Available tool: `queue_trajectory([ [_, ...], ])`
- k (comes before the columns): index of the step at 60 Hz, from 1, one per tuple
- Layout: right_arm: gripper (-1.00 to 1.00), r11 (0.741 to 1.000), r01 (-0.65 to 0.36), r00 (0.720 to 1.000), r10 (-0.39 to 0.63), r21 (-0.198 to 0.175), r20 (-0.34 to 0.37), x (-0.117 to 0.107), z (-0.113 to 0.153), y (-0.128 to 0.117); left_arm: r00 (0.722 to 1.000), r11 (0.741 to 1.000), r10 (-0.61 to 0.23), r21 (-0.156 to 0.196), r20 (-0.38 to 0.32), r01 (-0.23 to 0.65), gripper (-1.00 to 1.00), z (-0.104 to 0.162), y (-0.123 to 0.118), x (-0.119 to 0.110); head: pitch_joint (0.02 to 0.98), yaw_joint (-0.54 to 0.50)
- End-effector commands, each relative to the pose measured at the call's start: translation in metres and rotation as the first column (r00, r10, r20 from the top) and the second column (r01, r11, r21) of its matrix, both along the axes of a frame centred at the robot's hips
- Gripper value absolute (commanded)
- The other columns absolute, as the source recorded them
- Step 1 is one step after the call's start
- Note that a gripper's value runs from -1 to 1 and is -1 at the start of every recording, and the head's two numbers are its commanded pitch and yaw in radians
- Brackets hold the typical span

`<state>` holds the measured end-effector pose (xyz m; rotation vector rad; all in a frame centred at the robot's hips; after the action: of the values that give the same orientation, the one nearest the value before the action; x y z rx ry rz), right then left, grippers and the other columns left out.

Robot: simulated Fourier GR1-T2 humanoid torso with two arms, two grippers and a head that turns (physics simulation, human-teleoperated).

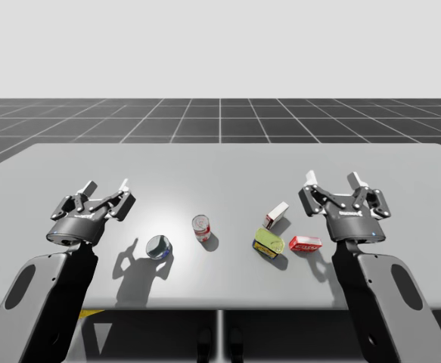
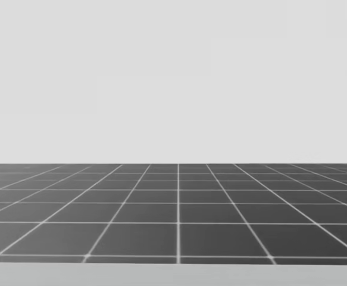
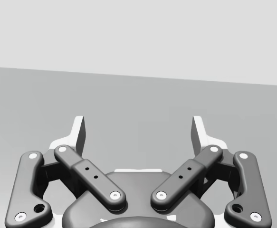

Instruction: Pick up the gelatin box and lift it.

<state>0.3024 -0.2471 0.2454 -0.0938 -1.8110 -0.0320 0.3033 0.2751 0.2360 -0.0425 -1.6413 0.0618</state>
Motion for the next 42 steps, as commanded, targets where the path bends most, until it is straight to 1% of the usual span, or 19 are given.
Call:
queue_trajectory([
  [1, -1.0, 1.0, 0.008, 1.0, -0.008, 0.027, 0.01, -0.0013, -0.0008, 0.0, 1.0, 1.0, 0.001, 0.002, 0.001, -0.001, -1.0, 0.0001, 0.0002, -0.0002, 0.073, 0.02],
  [5, -1.0, 0.999, -0.031, 0.999, 0.03, 0.03, 0.021, -0.0013, -0.0001, 0.0002, 1.0, 1.0, 0.0, 0.002, 0.001, 0.0, -1.0, 0.0001, 0.0001, -0.0003, 0.078, 0.02],
  [6, -1.0, 0.999, -0.031, 0.999, 0.03, 0.041, 0.02, -0.0014, 0.0004, 0.0001, 1.0, 1.0, 0.0, 0.002, 0.002, 0.0, -1.0, 0.0001, 0.0001, -0.0003, 0.08, 0.02],
  [7, -1.0, 0.998, -0.034, 0.999, 0.033, 0.043, 0.023, -0.0006, 0.0009, 0.0006, 1.0, 1.0, 0.0, 0.002, 0.002, 0.0, -1.0, 0.0002, 0.0001, -0.0003, 0.088, 0.02],
  [9, -1.0, 0.998, -0.042, 0.999, 0.041, 0.035, 0.021, -0.0011, 0.0014, -0.0004, 1.0, 1.0, 0.001, 0.002, 0.001, -0.001, -1.0, 0.0002, 0.0002, -0.0003, 0.095, 0.02],
  [13, -1.0, 0.999, -0.034, 0.999, 0.034, 0.038, 0.013, -0.0004, 0.0008, -0.0017, 1.0, 1.0, 0.003, 0.002, 0.001, -0.003, -1.0, 0.0001, 0.0003, -0.0003, 0.131, 0.01],
  [14, -1.0, 0.999, -0.033, 0.999, 0.032, 0.036, 0.013, -0.0001, 0.0003, -0.0022, 1.0, 1.0, 0.004, 0.002, 0.0, -0.004, -1.0, 0.0001, 0.0002, -0.0002, 0.166, 0.01],
  [20, -1.0, 0.999, -0.029, 1.0, 0.029, 0.029, 0.011, 0.0006, -0.0005, -0.0025, 1.0, 1.0, 0.009, 0.009, -0.006, -0.009, -1.0, -0.0002, 0.0005, -0.0001, 0.252, 0.0],
  [21, -1.0, 0.999, -0.028, 1.0, 0.028, 0.021, 0.011, 0.0006, -0.0007, -0.0022, 1.0, 1.0, 0.01, 0.01, -0.007, -0.01, -1.0, -0.0003, 0.0006, 0.0, 0.264, 0.0],
  [22, -1.0, 1.0, -0.018, 1.0, 0.018, 0.013, 0.014, 0.0012, -0.0006, -0.0021, 1.0, 1.0, 0.013, 0.012, -0.009, -0.013, -1.0, -0.0004, 0.0011, 0.0001, 0.301, -0.01],
  [24, -1.0, 1.0, -0.021, 1.0, 0.021, 0.011, 0.01, 0.0015, -0.0006, -0.0016, 1.0, 1.0, 0.015, 0.012, -0.011, -0.014, -1.0, -0.0004, 0.0014, 0.0001, 0.324, -0.01],
  [26, -1.0, 1.0, -0.012, 1.0, 0.012, -0.012, 0.009, 0.0016, -0.0008, -0.0012, 1.0, 1.0, 0.016, 0.014, -0.013, -0.015, -1.0, -0.0005, 0.0017, 0.0002, 0.361, -0.01],
  [28, -1.0, 1.0, -0.012, 1.0, 0.012, -0.009, 0.009, 0.0016, -0.0007, -0.0014, 1.0, 1.0, 0.016, 0.016, -0.014, -0.016, -1.0, -0.0007, 0.0019, 0.0004, 0.388, -0.01],
  [29, -1.0, 1.0, -0.01, 1.0, 0.01, -0.006, 0.009, 0.0017, -0.0006, -0.0013, 1.0, 1.0, 0.016, 0.02, -0.017, -0.015, -1.0, -0.0008, 0.0017, 0.0003, 0.428, -0.02],
  [31, -1.0, 1.0, -0.011, 1.0, 0.011, -0.006, 0.007, 0.0016, -0.0004, -0.0012, 1.0, 1.0, 0.015, 0.025, -0.019, -0.015, -1.0, -0.0012, 0.0017, 0.0006, 0.457, -0.02],
  [34, -1.0, 1.0, -0.018, 1.0, 0.018, -0.007, 0.0, 0.0018, -0.0006, -0.0013, 0.999, 0.999, 0.024, 0.046, -0.025, -0.023, -1.0, -0.0024, 0.0013, 0.0013, 0.511, -0.03],
  [36, -1.0, 0.999, -0.032, 0.999, 0.032, 0.005, -0.005, 0.0013, 0.0001, -0.0008, 0.999, 0.999, 0.021, 0.047, -0.028, -0.019, -1.0, -0.0031, 0.0012, 0.0021, 0.548, -0.04],
  [42, -1.0, 1.0, -0.03, 1.0, 0.03, 0.003, -0.004, 0.001, 0.0012, -0.001, 0.999, 0.998, 0.024, 0.061, -0.039, -0.021, -1.0, -0.0049, 0.0005, 0.0034, 0.652, -0.09],
])
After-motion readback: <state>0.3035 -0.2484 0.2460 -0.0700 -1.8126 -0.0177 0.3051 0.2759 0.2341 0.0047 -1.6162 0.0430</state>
